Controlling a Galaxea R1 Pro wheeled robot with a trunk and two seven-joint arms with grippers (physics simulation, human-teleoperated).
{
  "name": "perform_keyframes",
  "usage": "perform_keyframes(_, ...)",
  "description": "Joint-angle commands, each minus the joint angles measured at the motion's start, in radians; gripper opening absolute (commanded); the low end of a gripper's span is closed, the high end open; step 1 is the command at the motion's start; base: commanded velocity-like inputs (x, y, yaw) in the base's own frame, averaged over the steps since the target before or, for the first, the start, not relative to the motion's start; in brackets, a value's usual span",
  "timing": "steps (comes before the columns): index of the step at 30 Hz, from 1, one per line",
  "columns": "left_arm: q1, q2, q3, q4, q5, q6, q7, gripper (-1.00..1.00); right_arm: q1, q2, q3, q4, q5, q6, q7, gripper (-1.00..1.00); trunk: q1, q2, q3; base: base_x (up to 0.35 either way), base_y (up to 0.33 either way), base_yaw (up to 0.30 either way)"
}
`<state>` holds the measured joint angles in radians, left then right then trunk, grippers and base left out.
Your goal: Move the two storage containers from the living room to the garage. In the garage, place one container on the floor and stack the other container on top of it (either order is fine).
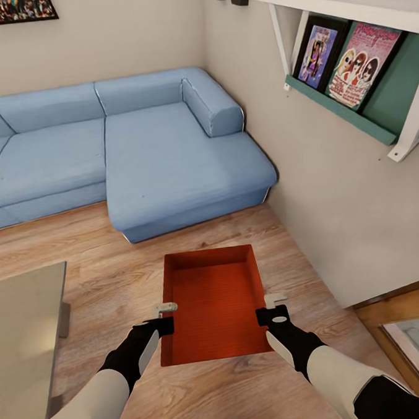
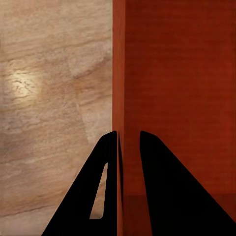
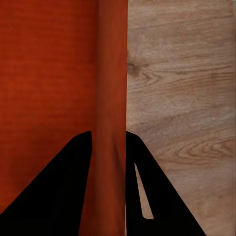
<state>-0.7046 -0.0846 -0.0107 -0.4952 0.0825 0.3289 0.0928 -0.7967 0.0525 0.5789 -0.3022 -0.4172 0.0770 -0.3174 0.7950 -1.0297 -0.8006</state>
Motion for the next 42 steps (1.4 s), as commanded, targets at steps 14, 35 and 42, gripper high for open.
perform_keyframes(14,0.001,0.000,-0.003,0.000,-0.009,0.007,0.013,-1.00,-0.001,0.000,0.007,-0.009,0.001,0.006,-0.006,-1.00,-0.054,0.098,0.043,0.000,0.000,0.000)
perform_keyframes(35,0.001,0.000,-0.003,0.000,-0.009,0.007,0.013,-1.00,-0.001,-0.001,0.007,-0.009,0.000,0.007,-0.005,-1.00,-0.134,0.245,0.109,0.000,0.000,0.000)
perform_keyframes(42,0.001,0.000,-0.003,-0.002,-0.009,0.007,0.013,-1.00,-0.001,0.001,0.007,-0.009,0.002,0.007,-0.005,-1.00,-0.161,0.294,0.131,0.000,0.000,0.000)
